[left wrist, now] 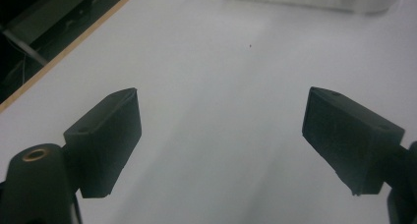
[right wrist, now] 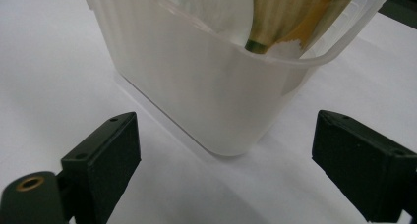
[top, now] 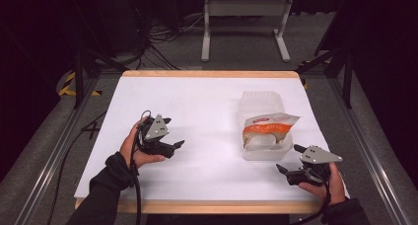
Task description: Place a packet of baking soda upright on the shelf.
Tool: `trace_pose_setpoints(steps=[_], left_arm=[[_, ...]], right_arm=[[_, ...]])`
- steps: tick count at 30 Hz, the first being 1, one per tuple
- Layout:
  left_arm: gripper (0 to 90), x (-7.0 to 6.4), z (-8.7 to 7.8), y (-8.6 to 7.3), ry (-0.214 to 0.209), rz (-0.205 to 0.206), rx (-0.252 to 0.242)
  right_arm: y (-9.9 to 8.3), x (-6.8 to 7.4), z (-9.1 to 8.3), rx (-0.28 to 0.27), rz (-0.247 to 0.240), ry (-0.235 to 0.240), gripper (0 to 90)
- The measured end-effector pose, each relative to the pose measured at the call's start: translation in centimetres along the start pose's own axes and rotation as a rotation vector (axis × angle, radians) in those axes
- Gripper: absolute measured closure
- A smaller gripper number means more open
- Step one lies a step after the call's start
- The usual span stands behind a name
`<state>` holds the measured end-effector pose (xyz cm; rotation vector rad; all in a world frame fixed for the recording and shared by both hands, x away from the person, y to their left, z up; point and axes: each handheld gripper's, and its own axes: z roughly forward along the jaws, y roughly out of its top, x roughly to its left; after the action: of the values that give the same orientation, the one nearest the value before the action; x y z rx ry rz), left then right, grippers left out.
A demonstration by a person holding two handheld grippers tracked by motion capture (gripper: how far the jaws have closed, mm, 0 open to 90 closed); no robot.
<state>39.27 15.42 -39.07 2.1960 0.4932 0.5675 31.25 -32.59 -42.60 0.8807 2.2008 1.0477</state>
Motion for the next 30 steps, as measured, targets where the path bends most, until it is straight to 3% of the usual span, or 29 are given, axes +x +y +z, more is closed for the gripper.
trace_pose_setpoints(steps=[16, 21, 30], left_arm=[[12.6, 0.9, -2.2, -4.9, 0.074, -0.053, 0.061], [12.5, 1.1, -3.0, -6.5, 0.095, -0.065, 0.062], [12.3, 1.4, -5.0, -9.2, 0.135, -0.128, 0.059]], right_arm=[[0.1, 0.1, -0.3, 0.001, -0.019, -0.021, 11.5], [0.1, 0.2, -0.3, 0.013, -0.031, -0.032, 11.4], [0.0, 0.1, -0.3, 0.019, -0.031, -0.044, 11.4]])
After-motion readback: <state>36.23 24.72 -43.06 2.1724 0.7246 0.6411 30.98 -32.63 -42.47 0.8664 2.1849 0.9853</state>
